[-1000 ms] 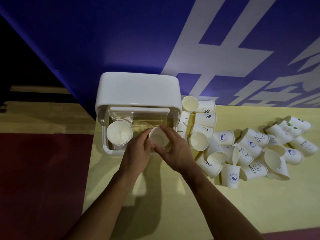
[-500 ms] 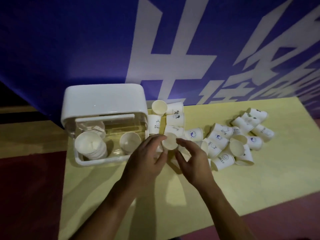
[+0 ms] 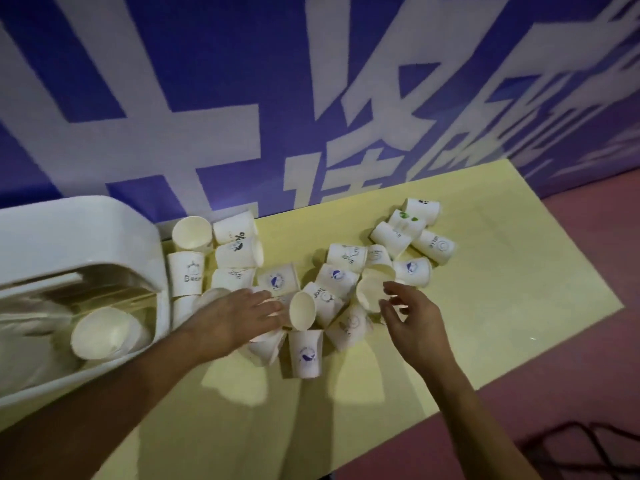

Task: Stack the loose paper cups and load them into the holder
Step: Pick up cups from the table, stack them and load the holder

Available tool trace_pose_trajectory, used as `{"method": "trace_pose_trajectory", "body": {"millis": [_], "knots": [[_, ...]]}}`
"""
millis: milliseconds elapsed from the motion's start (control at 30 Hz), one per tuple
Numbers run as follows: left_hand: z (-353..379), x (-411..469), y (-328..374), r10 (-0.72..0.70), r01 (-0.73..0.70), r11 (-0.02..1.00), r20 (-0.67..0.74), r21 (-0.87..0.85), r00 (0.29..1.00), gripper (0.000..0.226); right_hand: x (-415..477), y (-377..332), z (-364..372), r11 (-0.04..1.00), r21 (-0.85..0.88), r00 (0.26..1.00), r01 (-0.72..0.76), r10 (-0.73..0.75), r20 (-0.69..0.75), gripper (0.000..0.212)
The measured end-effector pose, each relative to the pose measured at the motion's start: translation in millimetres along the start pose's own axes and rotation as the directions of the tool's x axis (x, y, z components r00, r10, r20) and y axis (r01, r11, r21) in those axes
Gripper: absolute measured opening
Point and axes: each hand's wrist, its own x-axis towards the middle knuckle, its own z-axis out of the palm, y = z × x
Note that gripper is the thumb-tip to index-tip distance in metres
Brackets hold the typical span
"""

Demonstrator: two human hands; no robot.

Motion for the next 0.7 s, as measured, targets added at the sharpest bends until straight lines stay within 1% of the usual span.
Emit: {"method": "trace_pose_trajectory", "body": {"millis": [67,133,200,267,300,367,433,500,567,633,700], "knots": [[-8.6,4.6,-1.9,0.009,-0.008,0.999,0.02,-0.037,1.0,0.1,16.3,23.1,-17.6,1.0,-0.021,1.0,-0.021,0.021,0.004,0.032],[-18.5,7.7,-2.0,-0.035,0.037,0.989,0.017,-0.142,0.999,0.097,34.9,41.3,-32.1,0.999,-0.022,0.999,-0.041,0.041,-0.005,0.033],[-32.3,18.9,1.2,-0.128,0.116,0.955,-0.029,-0.273,0.991,0.081,58.8,55.9,-47.6,0.998,-0.012,0.998,-0.055,0.054,-0.036,0.033],[-53.1,35.9,7.7,-0.26,0.207,0.895,-0.083,-0.395,0.962,0.071,85.0,67.1,-61.3,0.998,0.001,0.994,-0.067,0.067,-0.084,0.034],[-65.4,48.0,11.6,-0.342,0.259,0.845,-0.101,-0.467,0.934,0.072,100.1,73.6,-68.7,0.997,0.004,0.991,-0.074,0.074,-0.107,0.036],[-86.8,73.0,17.7,-0.514,0.343,0.705,-0.114,-0.62,0.85,0.079,132.7,86.6,-80.4,0.997,-0.026,0.99,-0.079,0.075,-0.121,0.044],[-101.2,96.9,20.4,-0.63,0.341,0.585,-0.148,-0.735,0.763,0.081,164.0,96.8,-85.4,0.993,-0.05,0.989,-0.107,0.101,-0.105,0.054],[-107.8,124.2,19.1,-0.703,0.301,0.514,-0.192,-0.803,0.685,0.079,196.9,106.1,-88.1,0.988,-0.056,0.986,-0.147,0.142,-0.09,0.062],[-112.1,142.9,19.8,-0.76,0.287,0.47,-0.218,-0.835,0.612,0.075,225.0,110.2,-86.3,0.986,-0.059,0.987,-0.159,0.156,-0.047,0.067],[-113.0,160.5,20.5,-0.807,0.291,0.423,-0.21,-0.858,0.552,0.069,255.2,116.2,-86.0,0.986,-0.092,0.99,-0.136,0.139,0.022,0.071],[-113.3,173.0,20.3,-0.84,0.312,0.375,-0.178,-0.873,0.512,0.067,281.6,123.5,-87.3,0.983,-0.158,0.986,-0.091,0.111,0.122,0.079]]}}
